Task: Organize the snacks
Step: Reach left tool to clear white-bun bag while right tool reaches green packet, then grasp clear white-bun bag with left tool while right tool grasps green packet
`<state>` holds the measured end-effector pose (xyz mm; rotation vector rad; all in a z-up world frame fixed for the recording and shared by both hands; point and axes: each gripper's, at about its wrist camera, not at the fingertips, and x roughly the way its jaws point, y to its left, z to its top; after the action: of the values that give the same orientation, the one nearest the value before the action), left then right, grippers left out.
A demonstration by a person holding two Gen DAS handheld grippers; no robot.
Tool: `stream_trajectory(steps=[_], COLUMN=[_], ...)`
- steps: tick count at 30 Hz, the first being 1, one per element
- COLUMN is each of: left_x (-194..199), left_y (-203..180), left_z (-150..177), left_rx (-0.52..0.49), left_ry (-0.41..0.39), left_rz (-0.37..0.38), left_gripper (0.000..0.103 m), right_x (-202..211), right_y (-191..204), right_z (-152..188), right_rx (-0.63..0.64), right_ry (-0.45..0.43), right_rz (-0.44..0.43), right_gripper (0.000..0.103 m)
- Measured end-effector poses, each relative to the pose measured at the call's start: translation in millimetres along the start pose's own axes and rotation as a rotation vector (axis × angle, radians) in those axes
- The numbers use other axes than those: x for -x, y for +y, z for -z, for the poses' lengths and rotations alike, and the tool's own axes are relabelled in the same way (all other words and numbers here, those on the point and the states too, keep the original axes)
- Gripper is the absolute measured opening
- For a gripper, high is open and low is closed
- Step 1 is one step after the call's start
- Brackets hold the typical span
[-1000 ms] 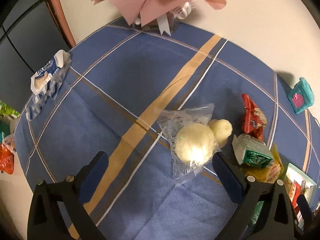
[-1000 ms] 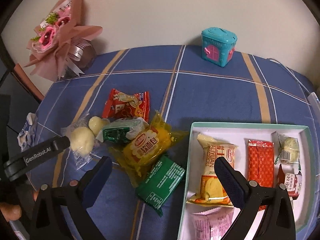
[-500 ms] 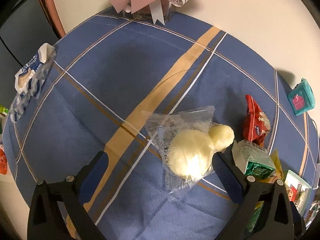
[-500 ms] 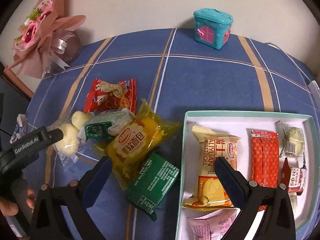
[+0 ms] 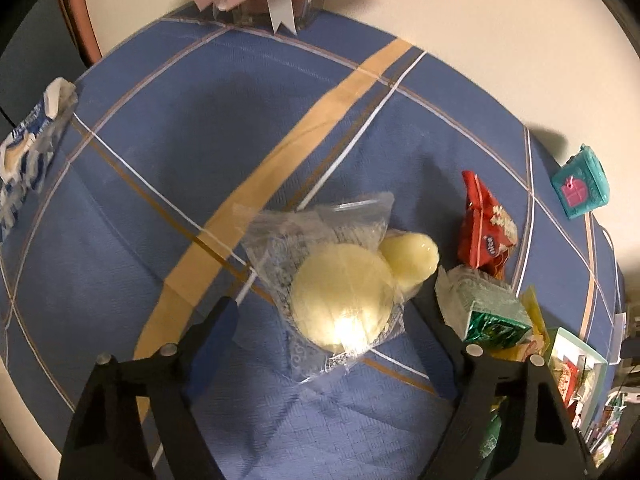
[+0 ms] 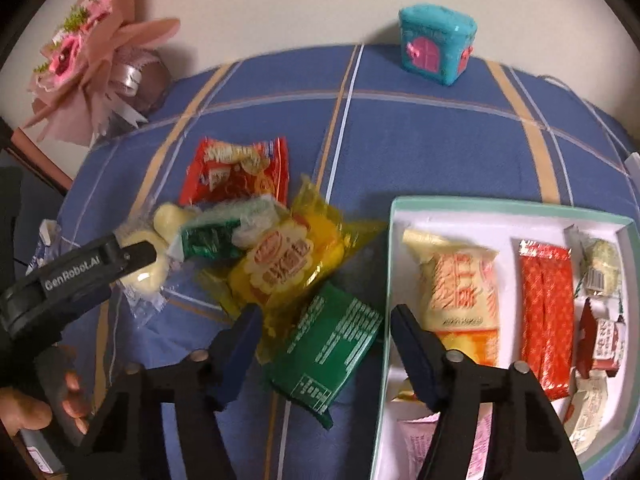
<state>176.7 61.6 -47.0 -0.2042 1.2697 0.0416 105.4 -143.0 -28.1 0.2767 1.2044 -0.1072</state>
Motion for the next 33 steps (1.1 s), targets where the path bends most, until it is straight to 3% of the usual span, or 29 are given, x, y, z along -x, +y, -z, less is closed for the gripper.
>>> stream_trajectory(steps=[6, 10, 13, 17, 28, 33], left_x=[-10, -9, -9, -6, 15, 30], left_y=[2, 0, -1, -1, 3, -1], left_z=[1, 1, 0, -1, 13, 21], left_rx=[0.026, 0.025, 0.03, 0.035, 0.06, 0.055], left_ry=[0.027, 0.025, 0.026, 0.024, 0.028, 0.009], left_rz=[0.039, 0.074, 0.079, 0.084, 0.103, 0.113], left_gripper=[0.077, 0.061, 0.057, 0.051, 0.048, 0.048], right_x=[-13, -23, -24, -23, -1, 16], right_y=[2, 4, 7, 8, -6, -8], right_z=[5, 9, 9, 12, 10, 12], right_rx=[-0.001, 0.0, 0.01, 0.003, -0.042, -0.038], right_ry=[0.056, 0.088, 0.083, 0.081, 0.073, 0.043], right_rz=[0.02, 0.041, 0.061, 0.088, 0.034, 0.023], right_gripper=[0.068, 0.067, 0.063, 0.05, 0.045, 0.037])
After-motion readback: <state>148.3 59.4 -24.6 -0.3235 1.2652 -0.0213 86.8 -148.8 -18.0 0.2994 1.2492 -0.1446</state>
